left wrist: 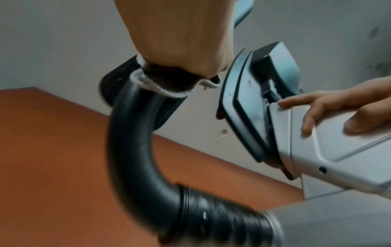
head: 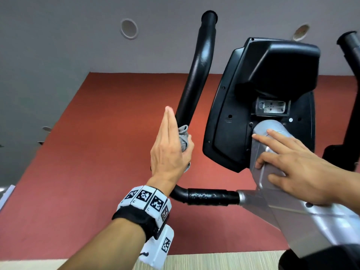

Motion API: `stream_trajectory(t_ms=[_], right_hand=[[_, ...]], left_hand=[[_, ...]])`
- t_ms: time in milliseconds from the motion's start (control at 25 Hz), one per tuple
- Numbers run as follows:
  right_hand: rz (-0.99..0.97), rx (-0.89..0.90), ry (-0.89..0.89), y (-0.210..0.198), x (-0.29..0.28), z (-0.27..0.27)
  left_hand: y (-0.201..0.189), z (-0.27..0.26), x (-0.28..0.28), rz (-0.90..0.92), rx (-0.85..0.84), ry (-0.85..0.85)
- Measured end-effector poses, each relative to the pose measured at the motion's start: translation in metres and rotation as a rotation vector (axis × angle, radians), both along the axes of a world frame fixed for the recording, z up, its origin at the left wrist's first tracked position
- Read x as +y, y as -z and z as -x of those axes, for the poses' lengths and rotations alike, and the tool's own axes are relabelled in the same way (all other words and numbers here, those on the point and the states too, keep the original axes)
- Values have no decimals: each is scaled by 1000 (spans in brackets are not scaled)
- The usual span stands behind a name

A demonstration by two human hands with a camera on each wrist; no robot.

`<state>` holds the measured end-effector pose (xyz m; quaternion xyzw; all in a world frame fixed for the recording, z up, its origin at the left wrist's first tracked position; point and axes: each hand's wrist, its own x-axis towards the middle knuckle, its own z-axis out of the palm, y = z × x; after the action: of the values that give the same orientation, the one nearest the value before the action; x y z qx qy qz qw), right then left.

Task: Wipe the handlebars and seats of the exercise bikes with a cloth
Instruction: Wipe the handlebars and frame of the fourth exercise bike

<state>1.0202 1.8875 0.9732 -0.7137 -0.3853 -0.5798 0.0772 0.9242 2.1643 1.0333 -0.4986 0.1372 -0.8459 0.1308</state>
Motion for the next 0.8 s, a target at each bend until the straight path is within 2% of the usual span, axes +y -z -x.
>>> stream_trajectory(t_ms=[160, 280, 440, 680, 800], right_hand=[[-3, 13, -38, -2, 0, 0], [3, 17, -26, -2, -1, -2], [-10, 17, -40, -1, -2, -8], [-9, -7, -118, -4, -4, -16], [-11, -25, -114, -7, -2, -19]], left_hand=[[-9, -1, 1, -51, -32, 27], [15, -22, 38, -35, -18, 66], [48, -38, 55, 135, 126, 361], [5, -15, 20, -16, -4, 153], [15, -26, 37, -20, -91, -10]])
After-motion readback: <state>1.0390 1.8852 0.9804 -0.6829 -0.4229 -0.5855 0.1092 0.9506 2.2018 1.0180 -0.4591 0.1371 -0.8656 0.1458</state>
